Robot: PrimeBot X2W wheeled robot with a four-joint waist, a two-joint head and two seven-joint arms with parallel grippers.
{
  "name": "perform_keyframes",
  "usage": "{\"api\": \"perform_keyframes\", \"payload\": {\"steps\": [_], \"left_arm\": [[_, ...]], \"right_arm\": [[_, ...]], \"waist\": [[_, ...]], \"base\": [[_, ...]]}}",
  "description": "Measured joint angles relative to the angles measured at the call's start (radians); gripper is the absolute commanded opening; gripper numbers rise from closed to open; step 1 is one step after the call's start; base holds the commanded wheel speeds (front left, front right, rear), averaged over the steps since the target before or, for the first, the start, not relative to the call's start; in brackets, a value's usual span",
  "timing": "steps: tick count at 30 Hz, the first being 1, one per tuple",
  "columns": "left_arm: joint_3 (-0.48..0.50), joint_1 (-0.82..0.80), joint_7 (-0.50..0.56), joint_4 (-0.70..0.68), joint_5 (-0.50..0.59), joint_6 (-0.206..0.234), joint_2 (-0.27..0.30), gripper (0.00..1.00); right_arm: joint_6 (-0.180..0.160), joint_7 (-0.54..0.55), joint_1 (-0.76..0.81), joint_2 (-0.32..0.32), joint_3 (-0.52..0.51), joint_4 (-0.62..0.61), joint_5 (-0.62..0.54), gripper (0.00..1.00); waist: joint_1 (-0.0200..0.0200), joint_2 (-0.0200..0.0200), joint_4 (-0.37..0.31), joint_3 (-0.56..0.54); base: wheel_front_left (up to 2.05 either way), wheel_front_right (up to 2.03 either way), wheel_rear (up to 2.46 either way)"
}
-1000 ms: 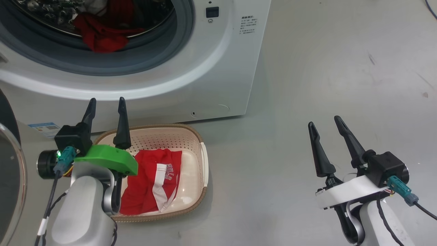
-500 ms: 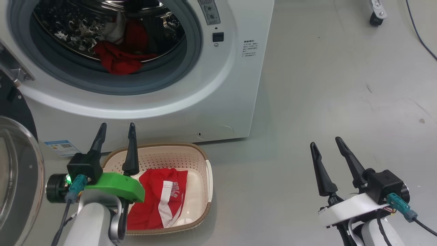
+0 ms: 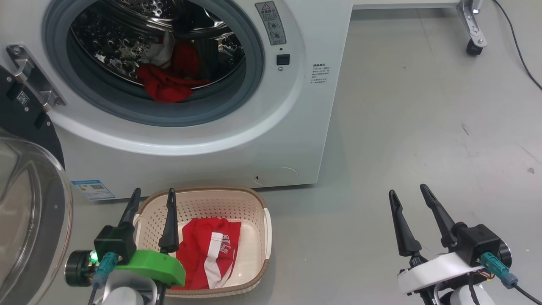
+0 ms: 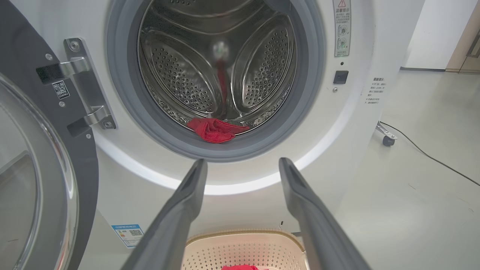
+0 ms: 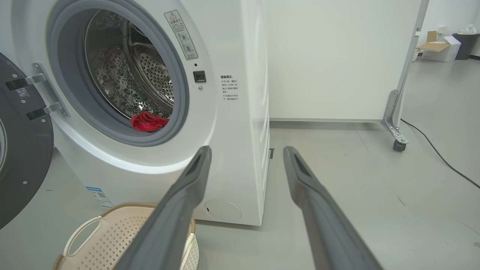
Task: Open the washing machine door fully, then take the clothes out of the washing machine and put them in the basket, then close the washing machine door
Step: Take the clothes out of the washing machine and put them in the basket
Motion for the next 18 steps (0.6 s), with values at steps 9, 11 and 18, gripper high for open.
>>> {"api": "perform_keyframes", "payload": {"steps": [9, 11, 18], "left_arm": [[-0.007, 0.062, 0.0, -0.041, 0.0, 0.009, 0.003, 1.0], [-0.015, 0.073, 0.0, -0.044, 0.0, 0.009, 0.004, 1.0], [-0.015, 0.106, 0.0, -0.073, 0.0, 0.019, 0.005, 1.0]], "right_arm": [[-0.001, 0.0, 0.019, 0.001, 0.001, -0.008, -0.002, 1.0], [-0.001, 0.0, 0.021, 0.001, -0.002, -0.01, -0.002, 1.0], [-0.001, 0.0, 0.031, 0.002, 0.001, -0.013, -0.002, 1.0]], "waist": [[0.0, 0.0, 0.015, -0.017], [0.0, 0.0, 0.018, -0.019], [0.0, 0.0, 0.023, -0.025]], "base": [[0.0, 0.0, 0.0], [0.0, 0.0, 0.0], [0.0, 0.0, 0.0]]}}
